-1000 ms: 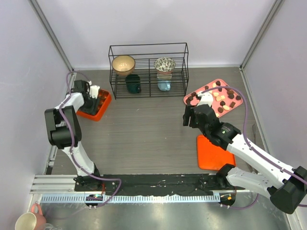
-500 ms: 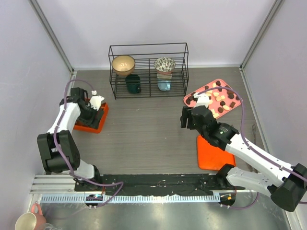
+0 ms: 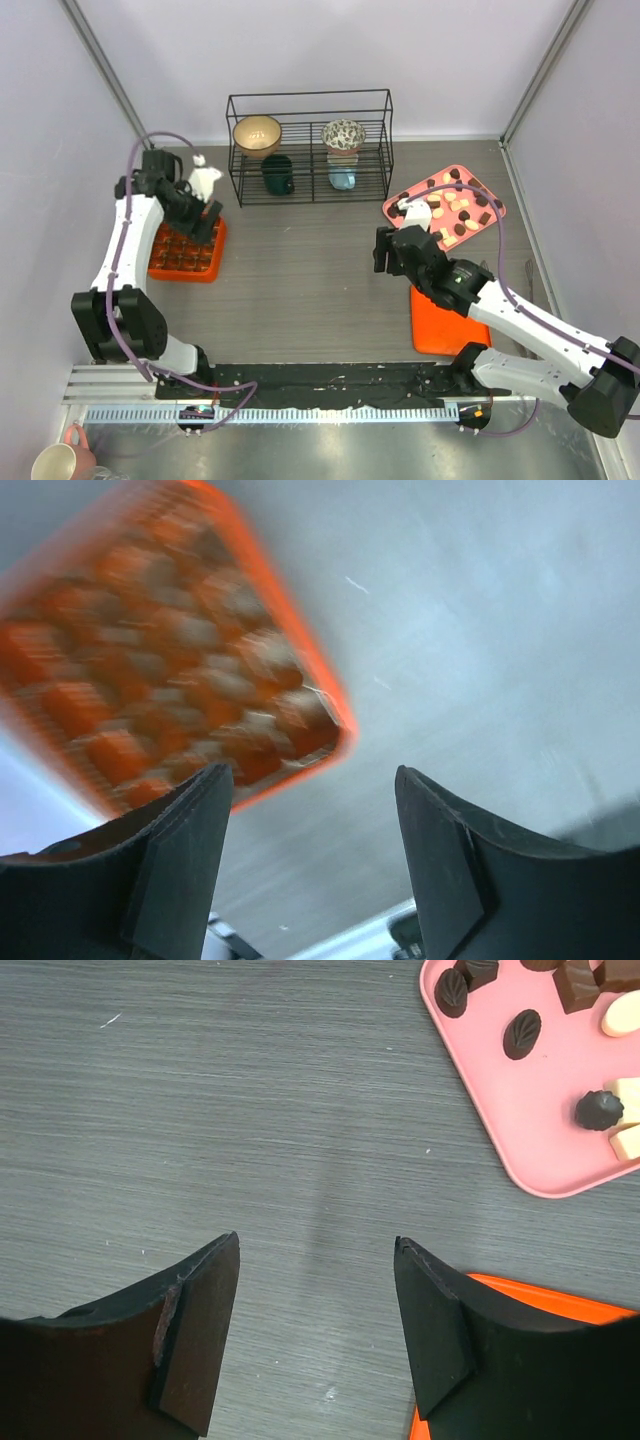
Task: Pack the chocolate
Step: Move the packing box to the center of the board.
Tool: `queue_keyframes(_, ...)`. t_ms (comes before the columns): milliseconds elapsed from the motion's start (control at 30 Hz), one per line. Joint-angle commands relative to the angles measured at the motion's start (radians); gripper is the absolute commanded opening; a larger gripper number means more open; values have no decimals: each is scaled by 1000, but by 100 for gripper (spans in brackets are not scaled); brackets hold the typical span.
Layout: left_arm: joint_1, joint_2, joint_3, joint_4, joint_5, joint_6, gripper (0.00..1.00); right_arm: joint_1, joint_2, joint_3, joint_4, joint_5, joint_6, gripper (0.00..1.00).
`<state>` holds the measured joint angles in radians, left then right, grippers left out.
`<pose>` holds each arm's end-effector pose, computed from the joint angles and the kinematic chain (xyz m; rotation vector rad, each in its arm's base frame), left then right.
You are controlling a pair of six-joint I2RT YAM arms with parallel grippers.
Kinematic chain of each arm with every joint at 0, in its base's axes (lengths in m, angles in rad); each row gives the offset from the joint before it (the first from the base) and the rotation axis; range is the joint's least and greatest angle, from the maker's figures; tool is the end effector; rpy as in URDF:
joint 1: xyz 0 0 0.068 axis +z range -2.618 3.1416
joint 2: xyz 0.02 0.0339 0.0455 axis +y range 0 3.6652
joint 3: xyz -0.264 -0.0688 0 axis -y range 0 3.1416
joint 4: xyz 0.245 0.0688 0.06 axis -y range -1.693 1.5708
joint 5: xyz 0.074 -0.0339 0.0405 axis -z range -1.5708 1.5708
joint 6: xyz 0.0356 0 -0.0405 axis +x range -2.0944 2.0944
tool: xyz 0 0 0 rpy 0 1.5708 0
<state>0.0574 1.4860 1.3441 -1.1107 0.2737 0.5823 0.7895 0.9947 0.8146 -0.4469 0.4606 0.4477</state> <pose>0.2826 0.0066 0.2985 0.7713 2.6372 -0.2205 0.1617 0.1406 0.2879 -0.1104 2.1294 0.2222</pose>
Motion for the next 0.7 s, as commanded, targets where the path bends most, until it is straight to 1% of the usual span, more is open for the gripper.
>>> queue_keyframes(0,50,-39,110,140,-136,-164,71,25,-7,15,33,36,11,68)
queue_keyframes(67,56,-41,69,219,-258,-199,70,36,13,18,43,38,6,67)
queue_keyframes(100,65,-49,43,303,-372,-223,68,39,19,23,50,41,5,67)
queue_keyframes(133,74,-53,-15,336,-410,-228,67,45,27,24,51,46,5,67)
queue_keyframes(200,110,-55,-65,415,-477,-243,66,59,27,21,59,62,3,66)
queue_keyframes(300,180,-40,-111,495,-508,-266,60,82,7,5,76,82,5,66)
queue_keyframes(400,243,28,-83,500,-499,-302,58,100,-18,-17,92,96,2,65)
queue_keyframes(467,277,100,-33,468,-475,-340,57,108,-24,-26,96,104,3,65)
queue_keyframes(533,306,156,1,450,-418,-383,57,116,-25,-34,96,111,3,65)
queue_keyframes(667,312,204,21,463,-355,-420,57,131,-31,-54,100,124,6,65)
